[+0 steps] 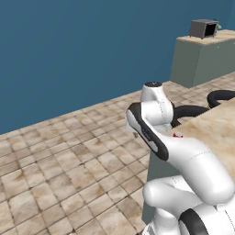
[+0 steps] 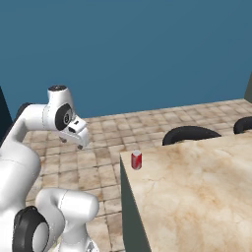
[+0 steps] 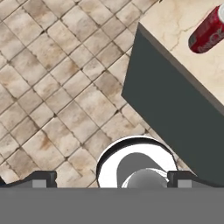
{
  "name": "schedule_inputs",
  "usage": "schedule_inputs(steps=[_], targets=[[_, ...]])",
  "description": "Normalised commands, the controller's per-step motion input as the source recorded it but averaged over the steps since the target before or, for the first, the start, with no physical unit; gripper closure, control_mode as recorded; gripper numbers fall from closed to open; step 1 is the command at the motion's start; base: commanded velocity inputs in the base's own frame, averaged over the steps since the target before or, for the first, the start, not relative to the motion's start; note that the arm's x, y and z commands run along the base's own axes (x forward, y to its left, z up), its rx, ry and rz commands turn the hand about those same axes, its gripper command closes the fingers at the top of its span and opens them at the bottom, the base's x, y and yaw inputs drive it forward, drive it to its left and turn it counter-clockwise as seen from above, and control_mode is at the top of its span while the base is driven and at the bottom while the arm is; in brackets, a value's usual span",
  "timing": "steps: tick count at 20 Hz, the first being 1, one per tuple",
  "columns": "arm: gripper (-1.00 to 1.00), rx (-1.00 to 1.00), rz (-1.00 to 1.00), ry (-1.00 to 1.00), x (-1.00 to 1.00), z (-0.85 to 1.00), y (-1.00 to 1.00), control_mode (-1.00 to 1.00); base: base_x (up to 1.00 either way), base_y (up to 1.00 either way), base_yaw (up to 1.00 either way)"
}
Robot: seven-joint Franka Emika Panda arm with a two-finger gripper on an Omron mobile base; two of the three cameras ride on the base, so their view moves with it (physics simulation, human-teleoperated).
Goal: Four empty soda cans are scattered around the kitchen. Gather all the cans and cluster them next to the stove for recycling.
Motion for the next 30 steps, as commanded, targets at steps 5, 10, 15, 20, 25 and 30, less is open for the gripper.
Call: schedule_inputs(steps=[5,10,15,20,25,30], targets=[[-1.00,0.00,0.00,-0.01,-0.07,0.14,-0.26,-1.00,0.00,0.00,0.00],[-1.00,0.00,0.00,-0.03,-0.16,0.07,-0.27,-1.00,0.00,0.00,0.00],[-1.00,0.00,0.00,0.00,-0.13,0.11,-0.27,-1.00,0.00,0.00,0.00],[-1.00,0.00,0.00,-0.01,-0.11,0.13,-0.24,-1.00,0.00,0.00,0.00],[-1.00,0.00,0.00,0.00,-0.03,0.13,-0.21,-1.00,0.00,0.00,0.00],[-1.00,0.00,0.00,0.00,-0.04,0.09,-0.20,-1.00,0.00,0.00,0.00]])
